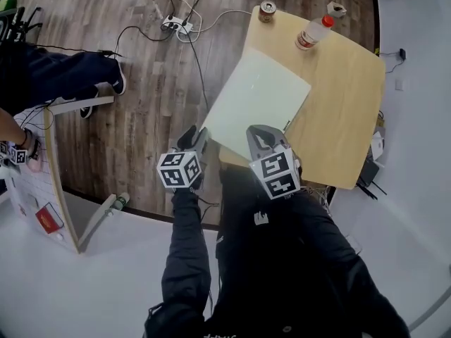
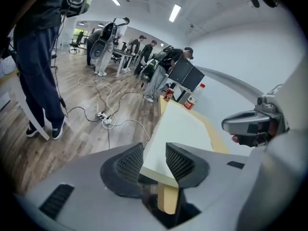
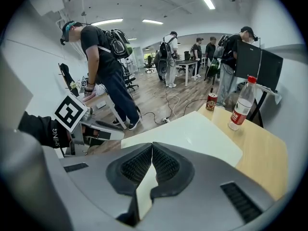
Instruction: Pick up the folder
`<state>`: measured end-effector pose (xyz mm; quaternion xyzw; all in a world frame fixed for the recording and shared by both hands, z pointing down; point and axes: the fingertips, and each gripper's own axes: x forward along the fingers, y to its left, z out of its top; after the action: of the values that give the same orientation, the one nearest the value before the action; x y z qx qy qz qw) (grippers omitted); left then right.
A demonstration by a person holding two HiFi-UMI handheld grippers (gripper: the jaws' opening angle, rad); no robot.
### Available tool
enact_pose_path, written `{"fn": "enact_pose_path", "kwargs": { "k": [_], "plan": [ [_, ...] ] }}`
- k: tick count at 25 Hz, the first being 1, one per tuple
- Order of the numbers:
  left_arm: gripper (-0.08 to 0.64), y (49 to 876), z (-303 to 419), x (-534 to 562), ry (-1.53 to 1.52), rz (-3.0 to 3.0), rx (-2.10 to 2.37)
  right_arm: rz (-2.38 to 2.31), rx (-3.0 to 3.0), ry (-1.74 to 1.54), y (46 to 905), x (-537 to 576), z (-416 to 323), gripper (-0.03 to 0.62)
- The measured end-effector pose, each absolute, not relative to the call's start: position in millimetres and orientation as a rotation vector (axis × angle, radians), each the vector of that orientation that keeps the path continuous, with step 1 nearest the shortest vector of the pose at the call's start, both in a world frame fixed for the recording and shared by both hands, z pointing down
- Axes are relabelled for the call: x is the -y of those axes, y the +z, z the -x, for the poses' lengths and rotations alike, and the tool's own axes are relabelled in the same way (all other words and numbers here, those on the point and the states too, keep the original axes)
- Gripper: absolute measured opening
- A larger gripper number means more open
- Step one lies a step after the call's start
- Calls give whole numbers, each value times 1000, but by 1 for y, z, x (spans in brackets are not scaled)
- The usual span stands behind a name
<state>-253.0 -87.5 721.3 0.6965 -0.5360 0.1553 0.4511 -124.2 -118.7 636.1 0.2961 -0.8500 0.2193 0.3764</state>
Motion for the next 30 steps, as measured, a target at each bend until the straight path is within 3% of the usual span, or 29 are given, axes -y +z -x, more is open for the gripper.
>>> {"fn": "enact_pose_path", "kwargs": {
  "k": [10, 13, 23, 30],
  "plan": [
    [212, 746, 256, 122, 119, -1719, 1061, -765, 2137, 595, 658, 130, 124, 25],
    [221, 755, 255, 124, 114, -1711, 1003, -776, 2128, 605, 664, 138, 123, 25],
    [351, 778, 235, 132, 113, -1721, 755, -795, 2113, 629, 678, 157, 129, 25],
    [382, 787, 216, 132, 103, -1702, 544, -798, 2082, 645, 688, 159, 118, 25]
  ]
}}
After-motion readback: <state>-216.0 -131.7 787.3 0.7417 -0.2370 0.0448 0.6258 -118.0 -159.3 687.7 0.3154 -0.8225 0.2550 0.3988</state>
